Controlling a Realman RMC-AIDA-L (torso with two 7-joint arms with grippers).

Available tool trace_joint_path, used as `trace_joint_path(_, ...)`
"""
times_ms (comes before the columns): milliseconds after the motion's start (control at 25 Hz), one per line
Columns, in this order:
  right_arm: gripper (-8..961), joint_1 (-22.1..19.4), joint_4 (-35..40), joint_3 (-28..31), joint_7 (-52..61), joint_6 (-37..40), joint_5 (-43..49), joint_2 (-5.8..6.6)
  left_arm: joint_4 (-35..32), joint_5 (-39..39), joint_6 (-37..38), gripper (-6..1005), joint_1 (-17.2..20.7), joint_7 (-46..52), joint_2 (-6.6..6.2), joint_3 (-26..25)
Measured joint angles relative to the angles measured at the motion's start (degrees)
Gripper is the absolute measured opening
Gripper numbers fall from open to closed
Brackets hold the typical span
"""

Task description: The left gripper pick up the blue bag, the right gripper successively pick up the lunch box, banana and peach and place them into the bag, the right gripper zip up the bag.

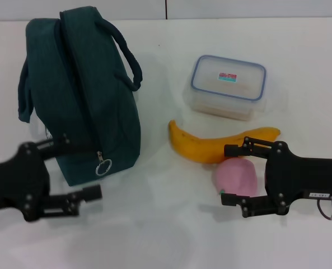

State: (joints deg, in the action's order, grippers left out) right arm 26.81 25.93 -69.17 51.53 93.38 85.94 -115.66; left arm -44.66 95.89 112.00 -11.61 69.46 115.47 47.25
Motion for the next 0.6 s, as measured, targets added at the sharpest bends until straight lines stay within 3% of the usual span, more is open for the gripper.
trace_joint_path(160,871,0.0,-0.02,0.0,0.18,-0.31,0.0,-0.02,-1.58,-3.94,0.34,848,0.02,2.98,-0.3,-5.03)
trace_joint_path(400,871,-0.06,-0.45,0.0,-0.03,-0.63,-2.14,-0.09,-2.29,-4.26,-0.56,840,-4.95,12.81,-0.37,-20.09)
trace_joint_path(600,871,-0.5,-0.6,0.0,-0.24,-1.11,-3.14,-0.17,-2.34,-1.1,-9.11,834,-10.64,25.41,-3.14,-23.22)
